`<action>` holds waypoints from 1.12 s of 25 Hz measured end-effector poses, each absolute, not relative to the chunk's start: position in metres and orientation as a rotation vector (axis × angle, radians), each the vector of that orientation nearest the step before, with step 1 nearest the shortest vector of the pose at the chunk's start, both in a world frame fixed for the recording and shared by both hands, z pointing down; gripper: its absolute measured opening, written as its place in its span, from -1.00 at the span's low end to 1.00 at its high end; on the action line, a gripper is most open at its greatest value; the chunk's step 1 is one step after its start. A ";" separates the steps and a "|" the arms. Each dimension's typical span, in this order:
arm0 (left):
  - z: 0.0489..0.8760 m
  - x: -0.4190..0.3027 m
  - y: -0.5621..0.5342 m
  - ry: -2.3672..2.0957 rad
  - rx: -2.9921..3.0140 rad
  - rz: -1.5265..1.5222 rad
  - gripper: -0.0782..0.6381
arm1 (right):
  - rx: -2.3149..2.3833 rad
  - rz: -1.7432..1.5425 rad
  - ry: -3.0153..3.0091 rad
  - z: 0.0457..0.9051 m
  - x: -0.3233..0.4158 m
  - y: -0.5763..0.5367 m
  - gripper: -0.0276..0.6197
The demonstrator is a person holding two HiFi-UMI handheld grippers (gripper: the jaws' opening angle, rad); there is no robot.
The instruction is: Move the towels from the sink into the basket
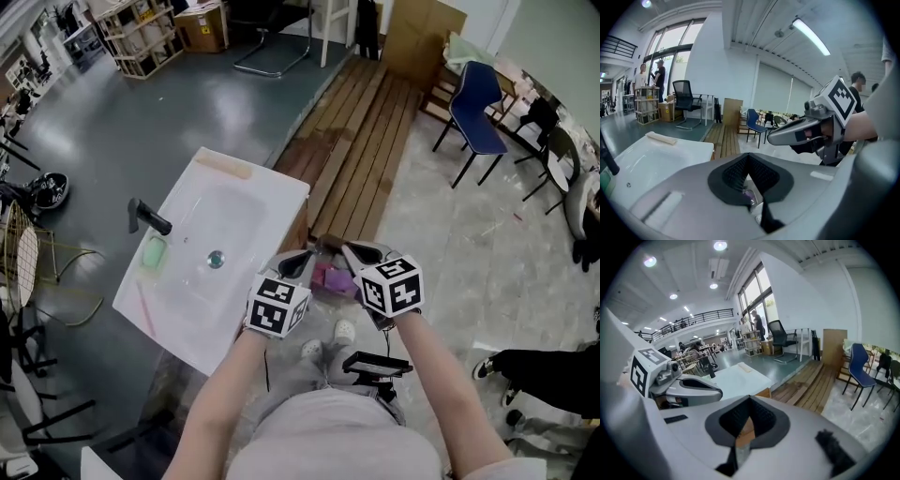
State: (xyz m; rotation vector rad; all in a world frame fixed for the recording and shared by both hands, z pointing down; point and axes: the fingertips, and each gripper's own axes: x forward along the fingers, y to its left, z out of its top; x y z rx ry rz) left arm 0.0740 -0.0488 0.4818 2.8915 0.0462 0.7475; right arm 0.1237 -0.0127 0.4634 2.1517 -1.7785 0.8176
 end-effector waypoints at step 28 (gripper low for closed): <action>0.357 -0.005 -0.034 -0.464 2.927 0.200 -0.77 | 2.072 0.352 -2.142 0.353 0.033 0.013 -0.86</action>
